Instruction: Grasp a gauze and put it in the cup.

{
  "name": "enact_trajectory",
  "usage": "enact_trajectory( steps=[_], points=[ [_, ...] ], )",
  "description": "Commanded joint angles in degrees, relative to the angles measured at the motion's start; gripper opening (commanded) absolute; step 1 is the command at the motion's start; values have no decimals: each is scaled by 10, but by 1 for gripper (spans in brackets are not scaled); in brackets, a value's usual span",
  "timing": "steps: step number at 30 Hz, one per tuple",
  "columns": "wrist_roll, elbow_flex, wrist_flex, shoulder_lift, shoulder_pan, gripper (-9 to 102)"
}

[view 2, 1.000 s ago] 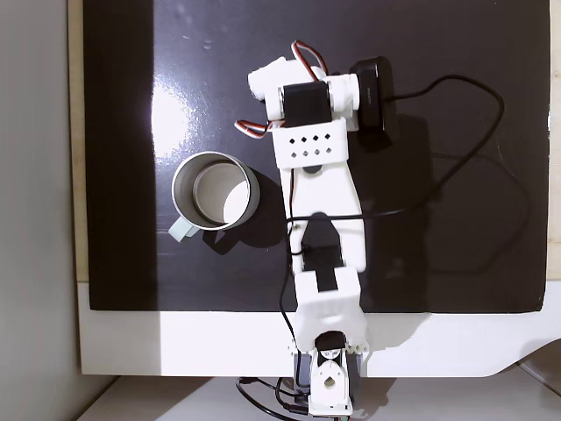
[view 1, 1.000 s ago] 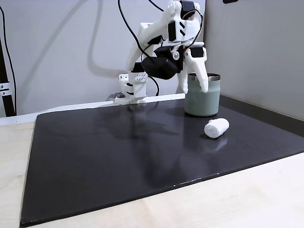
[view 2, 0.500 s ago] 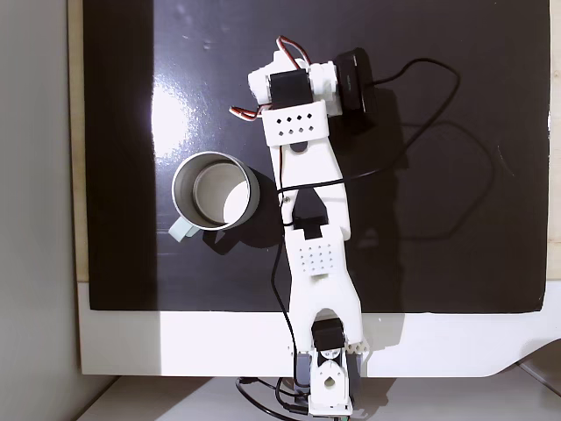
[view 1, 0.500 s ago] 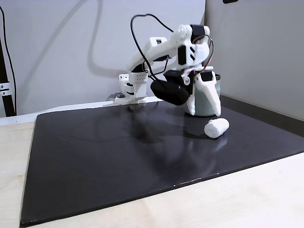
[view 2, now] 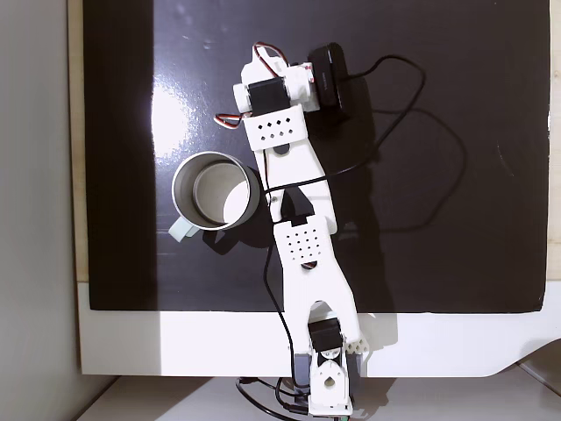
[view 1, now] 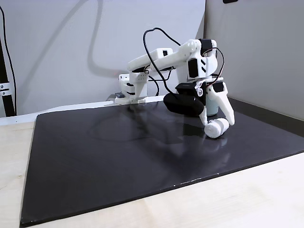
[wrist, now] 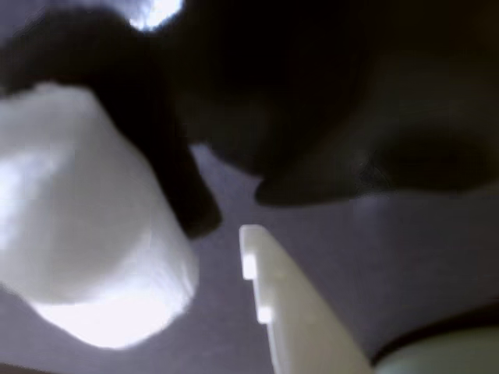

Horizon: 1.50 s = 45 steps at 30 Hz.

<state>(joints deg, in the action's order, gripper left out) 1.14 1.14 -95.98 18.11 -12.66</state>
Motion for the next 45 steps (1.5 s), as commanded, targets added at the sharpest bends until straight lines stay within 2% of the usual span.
enact_trajectory(
  steps=[1,9,15,26,38,45],
  points=[
    [4,42,12,0,-9,36],
    [4,55,8,-27,-14,26],
    [17,56,6,-29,-11,1],
    [31,30,-20,27,-5,0],
    [44,-125,-58,294,4,0],
    [35,-238,-64,466,-25,0]
  ],
)
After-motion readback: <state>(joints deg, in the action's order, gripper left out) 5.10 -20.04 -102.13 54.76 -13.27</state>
